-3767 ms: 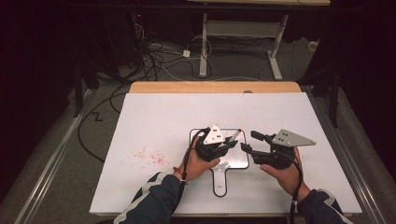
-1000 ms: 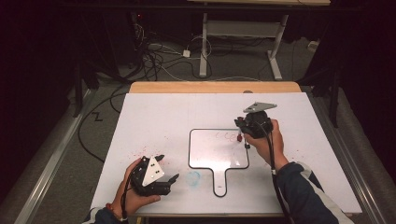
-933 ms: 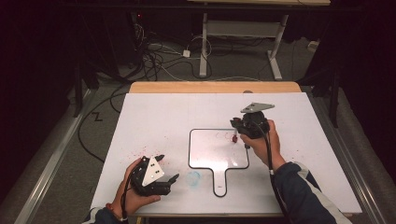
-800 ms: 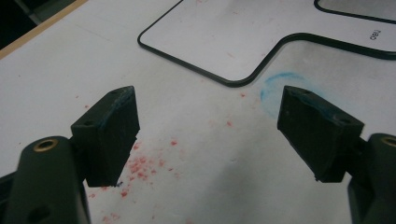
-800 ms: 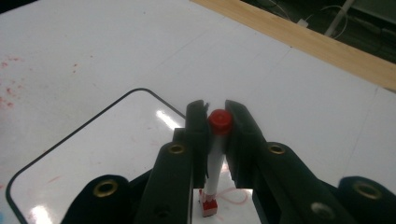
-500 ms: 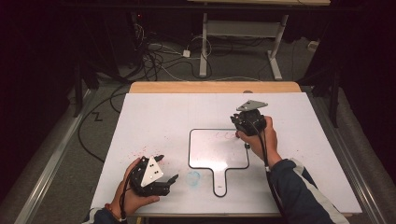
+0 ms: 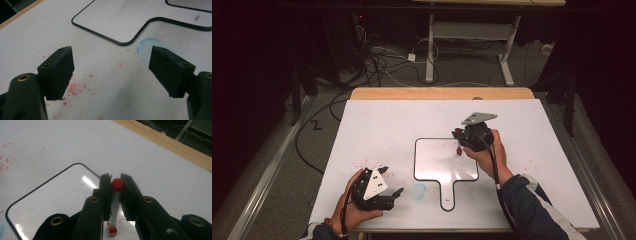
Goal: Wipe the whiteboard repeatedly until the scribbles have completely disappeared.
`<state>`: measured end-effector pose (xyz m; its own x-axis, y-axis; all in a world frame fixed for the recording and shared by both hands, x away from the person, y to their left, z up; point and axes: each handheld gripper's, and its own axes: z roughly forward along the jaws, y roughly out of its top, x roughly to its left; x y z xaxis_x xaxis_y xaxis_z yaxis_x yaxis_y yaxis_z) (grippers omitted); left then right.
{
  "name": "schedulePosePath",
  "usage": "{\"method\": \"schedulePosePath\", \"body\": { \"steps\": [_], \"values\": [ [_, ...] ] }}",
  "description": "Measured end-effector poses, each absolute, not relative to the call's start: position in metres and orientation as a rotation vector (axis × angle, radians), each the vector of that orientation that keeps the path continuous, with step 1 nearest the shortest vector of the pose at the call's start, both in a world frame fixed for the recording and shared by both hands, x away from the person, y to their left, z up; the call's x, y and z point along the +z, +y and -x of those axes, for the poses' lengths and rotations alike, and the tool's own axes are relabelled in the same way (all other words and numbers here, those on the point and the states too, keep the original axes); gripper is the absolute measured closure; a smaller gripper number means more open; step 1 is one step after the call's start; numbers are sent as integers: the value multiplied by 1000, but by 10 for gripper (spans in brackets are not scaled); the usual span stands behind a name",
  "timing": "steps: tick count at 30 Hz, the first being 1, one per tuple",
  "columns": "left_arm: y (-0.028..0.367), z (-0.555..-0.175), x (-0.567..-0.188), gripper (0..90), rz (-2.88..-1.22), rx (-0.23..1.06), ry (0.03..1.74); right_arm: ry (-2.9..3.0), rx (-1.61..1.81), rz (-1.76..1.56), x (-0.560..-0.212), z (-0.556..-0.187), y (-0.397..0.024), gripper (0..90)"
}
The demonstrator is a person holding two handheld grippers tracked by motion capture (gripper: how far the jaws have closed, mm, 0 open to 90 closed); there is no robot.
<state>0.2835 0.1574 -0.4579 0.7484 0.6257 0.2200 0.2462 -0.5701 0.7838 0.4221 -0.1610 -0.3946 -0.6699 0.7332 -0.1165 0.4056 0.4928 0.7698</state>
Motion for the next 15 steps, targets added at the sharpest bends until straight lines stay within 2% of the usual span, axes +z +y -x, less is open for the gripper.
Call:
{"method": "schedulePosePath", "body": {
  "steps": [8, 15],
  "values": [
    [158, -283, -458, 193, -2167, 629, 651, 2196, 886, -978, -396, -437, -176, 809],
    [159, -284, -458, 193, -2164, 625, 657, 2225, 1035, -989, -399, -435, -166, 808]
  ]
}}
